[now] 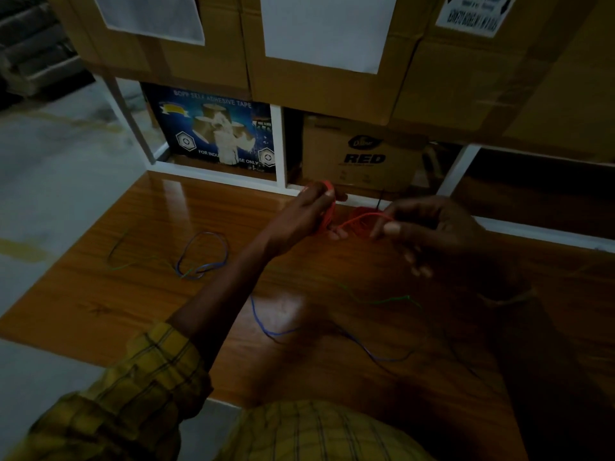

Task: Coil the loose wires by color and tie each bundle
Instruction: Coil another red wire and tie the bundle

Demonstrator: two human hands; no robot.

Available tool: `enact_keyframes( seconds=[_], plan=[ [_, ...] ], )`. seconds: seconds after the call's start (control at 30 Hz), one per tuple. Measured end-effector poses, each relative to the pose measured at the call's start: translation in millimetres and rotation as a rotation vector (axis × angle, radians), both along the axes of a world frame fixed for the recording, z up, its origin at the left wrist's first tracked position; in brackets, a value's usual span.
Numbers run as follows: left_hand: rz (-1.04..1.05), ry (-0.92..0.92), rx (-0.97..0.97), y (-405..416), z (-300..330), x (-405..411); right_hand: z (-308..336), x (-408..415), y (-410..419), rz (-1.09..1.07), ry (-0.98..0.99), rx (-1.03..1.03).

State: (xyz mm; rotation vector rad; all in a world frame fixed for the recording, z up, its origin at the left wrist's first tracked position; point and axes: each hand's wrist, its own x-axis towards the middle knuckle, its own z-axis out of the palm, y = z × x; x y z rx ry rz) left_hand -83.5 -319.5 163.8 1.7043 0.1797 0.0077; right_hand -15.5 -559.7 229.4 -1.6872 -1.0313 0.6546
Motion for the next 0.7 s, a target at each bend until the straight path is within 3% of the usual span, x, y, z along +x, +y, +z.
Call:
enact_keyframes(
  seconds=[0.23, 0.43, 0.57, 0.7],
  plan=[
    [-0.213, 0.034, -0.112, -10, 6, -14, 4, 66, 7, -0.146, 0.177, 0.326],
    [-0.393, 0.027, -0.373, -11, 15, -24, -44, 84, 41, -0.454, 0.061, 0.136],
    [-0.387, -0.047, -0.545, -9, 19, -20, -86, 51, 53, -0.415, 0.175, -0.003],
    [-0.319, -0.142, -0.584, -2, 19, -10, -118, 8, 50, -0.275, 0.129, -0.142]
  ],
)
